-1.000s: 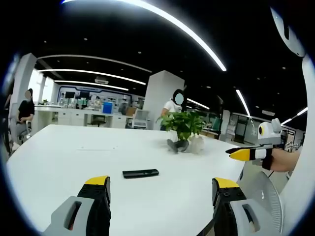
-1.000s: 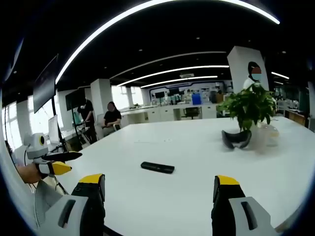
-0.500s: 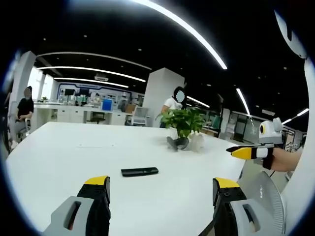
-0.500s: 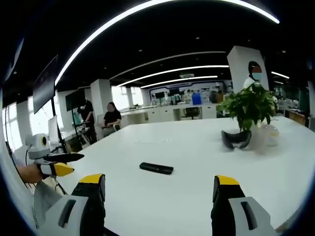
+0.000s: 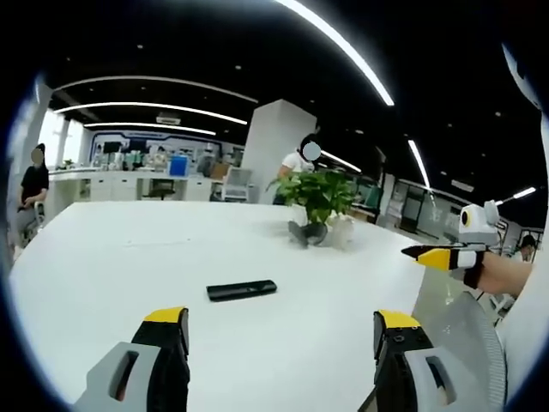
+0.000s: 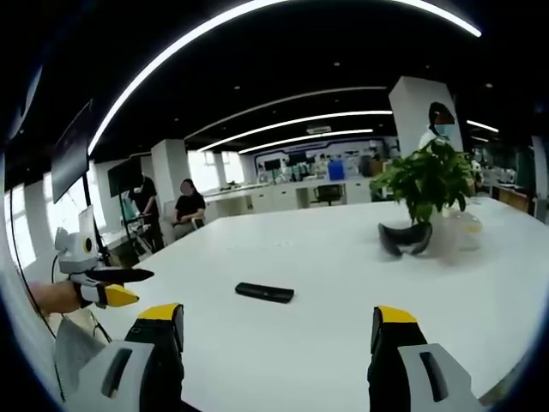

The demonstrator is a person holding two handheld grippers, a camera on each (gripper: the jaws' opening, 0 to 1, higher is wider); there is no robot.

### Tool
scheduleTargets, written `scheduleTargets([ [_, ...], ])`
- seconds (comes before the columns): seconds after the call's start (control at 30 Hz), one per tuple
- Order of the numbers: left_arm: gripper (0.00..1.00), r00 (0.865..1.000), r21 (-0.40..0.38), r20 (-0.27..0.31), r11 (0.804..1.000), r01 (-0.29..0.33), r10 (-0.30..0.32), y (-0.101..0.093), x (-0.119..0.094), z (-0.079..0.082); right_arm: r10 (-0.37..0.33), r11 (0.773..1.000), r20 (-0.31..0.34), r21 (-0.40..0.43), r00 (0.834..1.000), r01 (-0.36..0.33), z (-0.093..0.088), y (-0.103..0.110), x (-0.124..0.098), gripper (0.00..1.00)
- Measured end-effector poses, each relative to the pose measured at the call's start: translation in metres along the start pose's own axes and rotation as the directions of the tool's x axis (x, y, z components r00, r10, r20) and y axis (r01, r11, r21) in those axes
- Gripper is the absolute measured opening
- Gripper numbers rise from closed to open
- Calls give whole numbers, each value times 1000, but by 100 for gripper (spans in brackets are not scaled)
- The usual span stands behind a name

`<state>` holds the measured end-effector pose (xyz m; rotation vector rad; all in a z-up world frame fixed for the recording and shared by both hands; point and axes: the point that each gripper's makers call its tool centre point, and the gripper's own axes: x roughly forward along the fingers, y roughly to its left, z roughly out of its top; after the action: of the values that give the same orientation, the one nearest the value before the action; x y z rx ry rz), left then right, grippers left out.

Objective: Press the specified remote control buttons in sequence, fully releasing each button before pressing the next.

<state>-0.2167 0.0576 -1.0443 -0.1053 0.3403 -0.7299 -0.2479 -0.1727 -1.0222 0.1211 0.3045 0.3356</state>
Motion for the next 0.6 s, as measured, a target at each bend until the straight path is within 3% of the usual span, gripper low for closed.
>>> scheduleTargets([
  [0.3, 97, 990, 53, -141, 998, 37, -29, 20, 20, -20, -1, 1000, -2, 6, 1000, 1, -1, -2, 3, 90],
  [0.43, 97, 971, 103, -230, 990, 95, -69, 24, 33, -31, 1, 1000, -17, 9, 1000, -1, -5, 0, 2, 89],
  [0.5, 98, 963, 114, -237, 981, 157, -127, 22, 41, -32, -2, 1000, -30, 12, 1000, 2, -8, 0, 0, 89],
  [0.6, 99, 945, 93, -288, 977, 191, -157, 27, 48, -39, -5, 1000, -35, 15, 999, 6, -10, 0, -4, 88],
])
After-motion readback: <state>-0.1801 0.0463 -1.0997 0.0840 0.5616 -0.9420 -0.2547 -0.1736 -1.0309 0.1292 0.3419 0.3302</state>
